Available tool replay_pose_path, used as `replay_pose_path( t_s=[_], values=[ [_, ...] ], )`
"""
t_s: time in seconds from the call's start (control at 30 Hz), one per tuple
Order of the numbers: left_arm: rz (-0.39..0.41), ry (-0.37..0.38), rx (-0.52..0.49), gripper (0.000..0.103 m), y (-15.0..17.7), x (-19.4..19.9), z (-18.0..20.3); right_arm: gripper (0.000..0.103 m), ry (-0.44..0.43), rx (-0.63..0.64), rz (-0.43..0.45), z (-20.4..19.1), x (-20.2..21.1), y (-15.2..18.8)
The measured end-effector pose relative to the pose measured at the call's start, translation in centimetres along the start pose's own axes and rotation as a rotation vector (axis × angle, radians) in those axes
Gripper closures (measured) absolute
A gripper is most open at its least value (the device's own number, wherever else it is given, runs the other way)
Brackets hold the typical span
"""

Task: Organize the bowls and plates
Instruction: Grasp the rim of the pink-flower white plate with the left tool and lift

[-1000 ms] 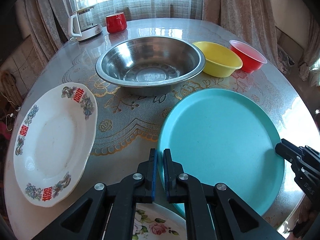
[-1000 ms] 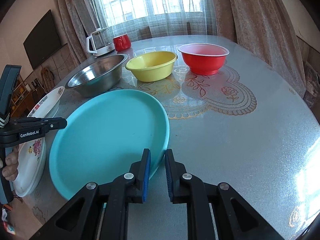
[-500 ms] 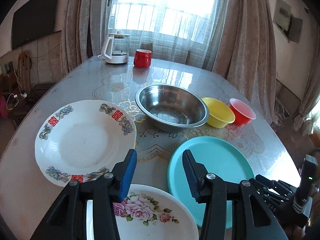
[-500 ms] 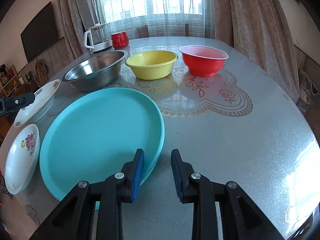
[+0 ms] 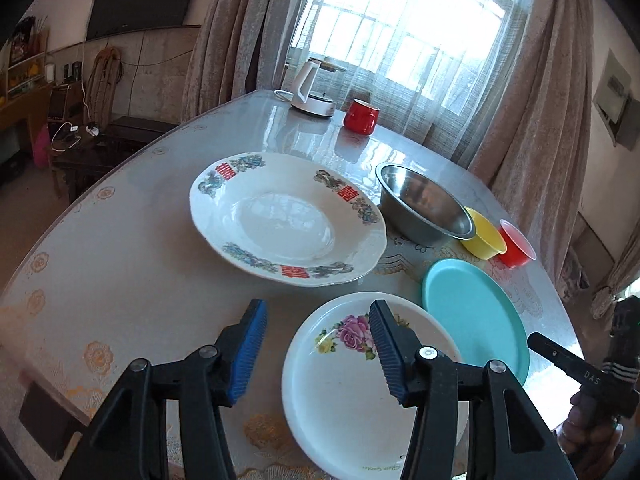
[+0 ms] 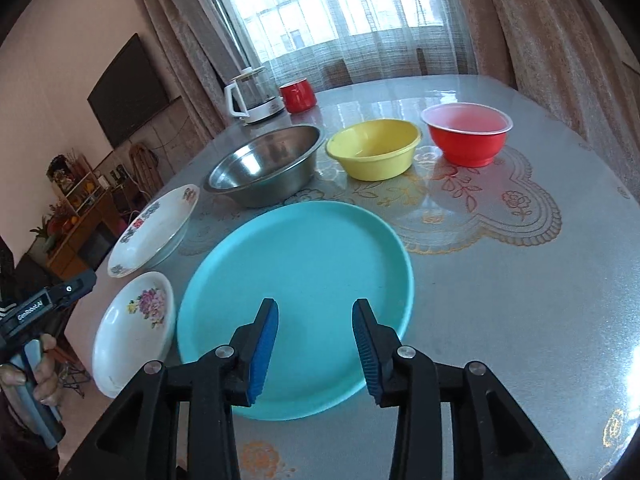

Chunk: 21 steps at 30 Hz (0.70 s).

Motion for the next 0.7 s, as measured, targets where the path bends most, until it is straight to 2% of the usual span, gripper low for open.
replay_pose_path(
  t_s=[0.1, 0.23, 0.37, 0.5, 0.63, 0.7],
  values=[
    [-0.017, 0.01, 0.041, 0.066, 1.1, 0.1, -1.7, 0.064, -0.135, 0.054, -0.053, -3.1, -1.4, -0.1],
    [-0.035, 0.035, 0.055, 0.069, 2.3, 0.0, -2.7, 0.064, -0.223, 0.119, -0.123, -6.8, -3.7, 0.2],
    [-0.041, 0.05, 0.056, 0.069, 2.8, -0.1, -2.8, 0.067, -0.241, 0.151, -0.18, -9.0, -5.9, 0.9],
    [-0.078, 0.087, 0.045, 0.069, 3.4, -1.0, -2.6, 0.076, -0.222, 0.195, -0.199, -10.4, -7.1, 1.3],
    [-0.113, 0.141, 0.03, 0.08, 4.5, -2.0, -1.6, 0.08, -0.197, 0.215, -0.187, -10.7, -7.0, 1.3],
    [-0.098, 0.117, 0.033, 0.087, 4.7, -2.0, -1.5, 0.082, -0.182, 0.222, -0.182, -10.7, -7.0, 1.4]
  ],
)
Point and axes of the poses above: each gripper's, at about its wrist camera, not at the fingertips, and x roughly against the way its jaws point, z to its right, y to its underside, the point moved 2 cm from there along -x, roughly the way its jaws point, and after that the axes turned 7 degrees about -z, right-handed, at the moved point
